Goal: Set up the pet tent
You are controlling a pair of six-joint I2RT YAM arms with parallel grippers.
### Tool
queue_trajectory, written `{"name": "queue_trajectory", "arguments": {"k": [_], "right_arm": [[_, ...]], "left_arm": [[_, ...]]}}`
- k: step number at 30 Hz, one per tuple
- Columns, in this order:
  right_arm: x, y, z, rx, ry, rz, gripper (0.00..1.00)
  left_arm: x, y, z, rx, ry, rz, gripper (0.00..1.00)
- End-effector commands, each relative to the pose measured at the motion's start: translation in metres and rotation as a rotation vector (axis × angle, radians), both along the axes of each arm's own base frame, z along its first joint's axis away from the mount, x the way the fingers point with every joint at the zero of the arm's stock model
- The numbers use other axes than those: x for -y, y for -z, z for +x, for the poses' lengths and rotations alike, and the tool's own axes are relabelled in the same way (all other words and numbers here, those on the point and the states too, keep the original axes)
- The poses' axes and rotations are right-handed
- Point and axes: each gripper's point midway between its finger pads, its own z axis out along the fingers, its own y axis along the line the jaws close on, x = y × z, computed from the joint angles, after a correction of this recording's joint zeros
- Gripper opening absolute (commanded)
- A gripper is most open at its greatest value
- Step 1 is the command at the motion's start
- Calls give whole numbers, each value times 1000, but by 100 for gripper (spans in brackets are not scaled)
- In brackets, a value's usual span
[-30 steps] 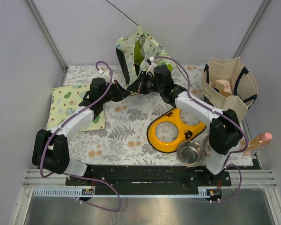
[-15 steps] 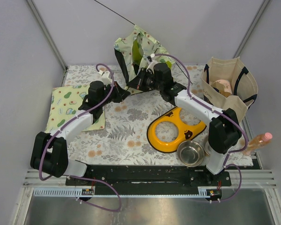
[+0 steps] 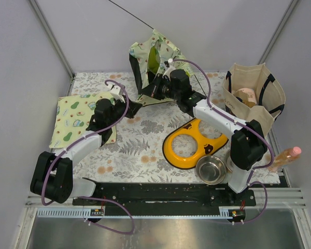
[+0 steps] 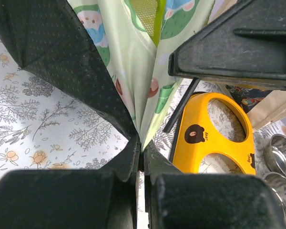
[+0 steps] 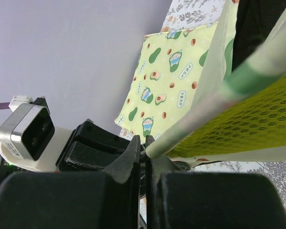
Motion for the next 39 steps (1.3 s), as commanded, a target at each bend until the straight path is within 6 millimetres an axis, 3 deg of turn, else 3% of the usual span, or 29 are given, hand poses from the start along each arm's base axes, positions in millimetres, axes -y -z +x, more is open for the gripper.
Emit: {"name": "queue_trajectory", "arguments": {"k": [1, 12, 27, 33, 39], "right_arm": [[103, -113, 94, 329, 476, 128, 0], [127, -124, 102, 321, 543, 150, 0], [160, -118, 112, 286, 620, 173, 0], [165, -131, 109, 290, 612, 235, 0], [173, -119, 115, 265, 647, 220, 0]], "left_arm": [[-13, 44, -15, -93, -7, 94, 0], [-13, 49, -18, -41, -32, 128, 0], [-15, 53, -20, -35, -41, 136, 0], [-13, 60, -22, -54, -37, 130, 0], [-13, 63, -22, -60, -42, 123, 0]]}}
